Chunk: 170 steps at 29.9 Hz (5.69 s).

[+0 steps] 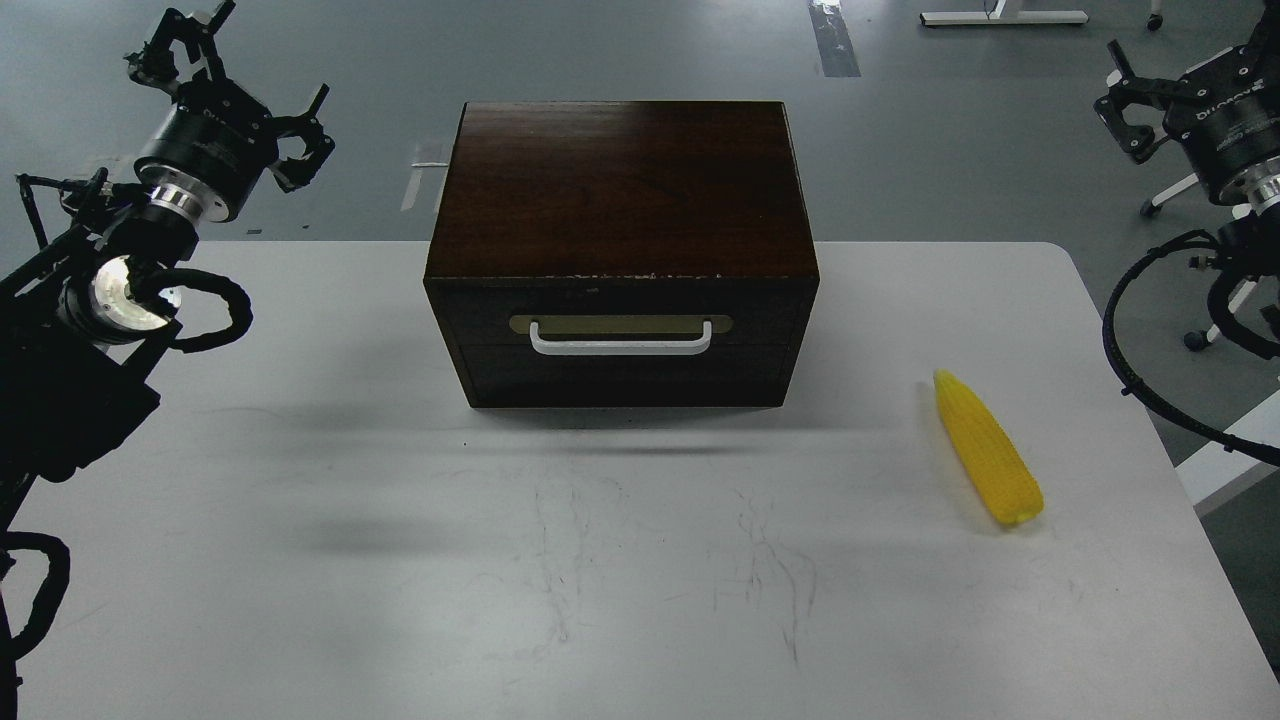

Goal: Put corn in drawer with both arms
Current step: 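Move the left gripper toward the white drawer handle of the wooden box, then grasp the white drawer handle with the left gripper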

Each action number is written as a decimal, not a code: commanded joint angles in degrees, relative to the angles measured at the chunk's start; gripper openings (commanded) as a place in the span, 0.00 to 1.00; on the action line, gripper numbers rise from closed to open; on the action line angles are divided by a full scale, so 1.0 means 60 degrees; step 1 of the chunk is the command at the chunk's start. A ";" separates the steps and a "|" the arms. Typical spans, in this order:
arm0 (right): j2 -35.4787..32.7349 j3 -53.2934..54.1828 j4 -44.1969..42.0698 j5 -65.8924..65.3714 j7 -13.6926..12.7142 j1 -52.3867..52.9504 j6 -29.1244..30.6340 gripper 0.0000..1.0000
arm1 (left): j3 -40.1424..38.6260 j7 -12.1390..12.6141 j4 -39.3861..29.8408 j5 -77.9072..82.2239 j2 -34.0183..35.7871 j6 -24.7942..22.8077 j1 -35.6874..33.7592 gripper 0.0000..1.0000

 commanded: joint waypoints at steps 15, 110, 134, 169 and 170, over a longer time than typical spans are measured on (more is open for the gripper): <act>-0.0175 0.0023 0.0064 0.0008 -0.0032 0.0029 0.0000 1.00 | 0.0436 0.0147 -0.1417 0.0638 0.1761 0.0000 -0.0001 0.95; -0.0586 0.0199 0.0035 0.0037 -0.0032 0.0015 0.0000 1.00 | 0.7058 -0.0117 -0.7704 1.9948 -0.0565 0.0000 -0.4997 0.96; -0.0571 0.0199 0.0035 0.0037 -0.0017 0.0015 0.0000 1.00 | 0.7176 -0.0322 -0.7675 1.9948 -0.0462 0.0000 -0.4777 0.93; -0.0586 0.0214 0.0005 0.0037 -0.0017 0.0015 0.0000 1.00 | 0.7645 -0.0454 -0.7557 1.9962 -0.0447 0.0000 -0.4748 0.93; -0.0600 0.0214 0.0005 0.0037 -0.0017 0.0015 0.0000 1.00 | 0.7645 -0.0454 -0.7586 1.9962 -0.0433 0.0000 -0.4748 0.93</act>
